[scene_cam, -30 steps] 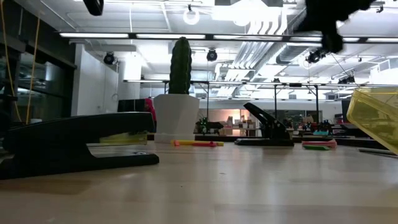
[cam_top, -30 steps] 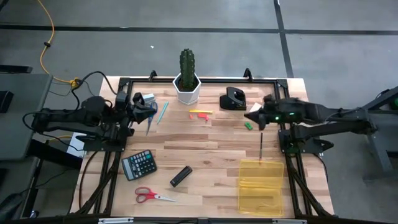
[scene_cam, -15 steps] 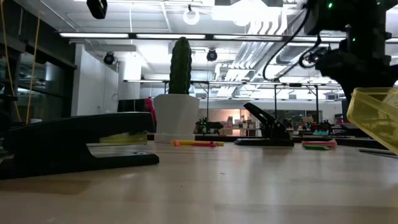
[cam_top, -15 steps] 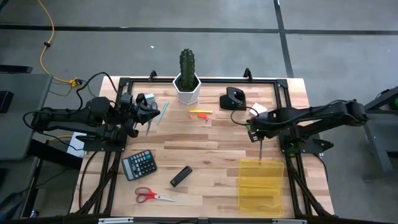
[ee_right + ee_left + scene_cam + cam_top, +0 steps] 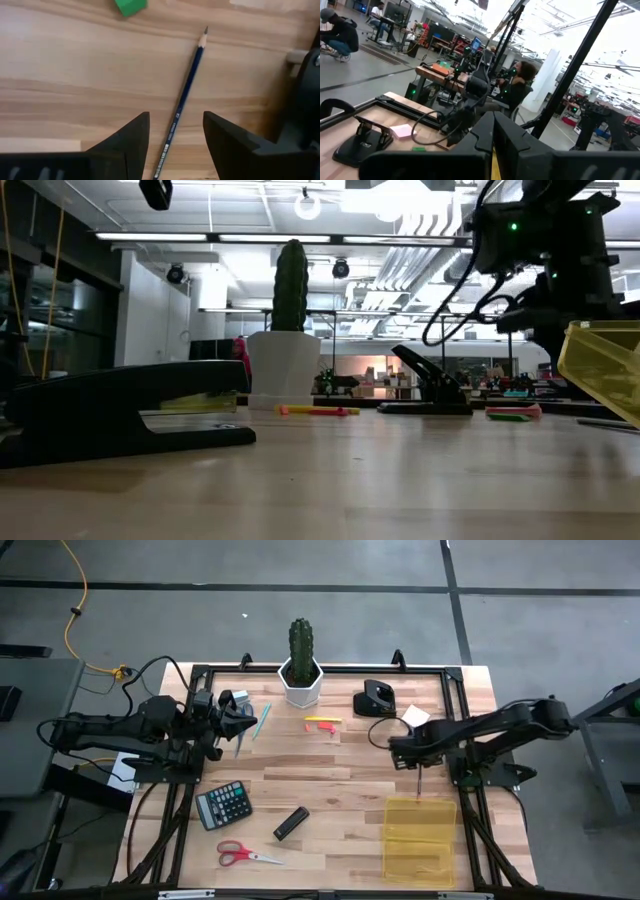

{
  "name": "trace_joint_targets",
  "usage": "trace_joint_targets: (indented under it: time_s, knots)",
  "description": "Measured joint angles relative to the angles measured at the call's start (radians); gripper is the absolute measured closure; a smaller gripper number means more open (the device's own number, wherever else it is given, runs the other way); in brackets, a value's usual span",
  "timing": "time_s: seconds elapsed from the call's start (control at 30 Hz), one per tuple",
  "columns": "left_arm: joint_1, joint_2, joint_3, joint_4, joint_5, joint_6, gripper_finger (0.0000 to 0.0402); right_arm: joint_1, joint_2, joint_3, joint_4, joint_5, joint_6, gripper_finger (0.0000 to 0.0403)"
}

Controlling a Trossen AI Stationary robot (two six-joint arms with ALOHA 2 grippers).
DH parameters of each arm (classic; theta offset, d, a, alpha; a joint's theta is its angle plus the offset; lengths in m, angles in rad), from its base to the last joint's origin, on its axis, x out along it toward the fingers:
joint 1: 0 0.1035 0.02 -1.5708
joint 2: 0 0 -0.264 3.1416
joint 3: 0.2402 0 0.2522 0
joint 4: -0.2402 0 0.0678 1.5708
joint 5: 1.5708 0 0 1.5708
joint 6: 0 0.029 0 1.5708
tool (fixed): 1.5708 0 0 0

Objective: Pack school essentials
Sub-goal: Put the black pencil on the yellow supply box

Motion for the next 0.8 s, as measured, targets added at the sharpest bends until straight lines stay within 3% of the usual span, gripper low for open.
trace_joint_targets:
  time_s: [0.47,0.6,0.8]
  knots:
    - [0.000,0.000,0.000,-0.002,0.000,0.000,0.0402,0.052,0.115,-0.035,0.064,-0.031,0.112,0.0224]
    - [0.000,0.000,0.000,-0.002,0.000,0.000,0.0402,0.042,0.068,-0.117,0.114,-0.086,0.153,0.0224]
    - [0.000,0.000,0.000,-0.003,0.000,0.000,0.0402,0.041,-0.056,-0.205,0.219,-0.082,0.231,0.0224]
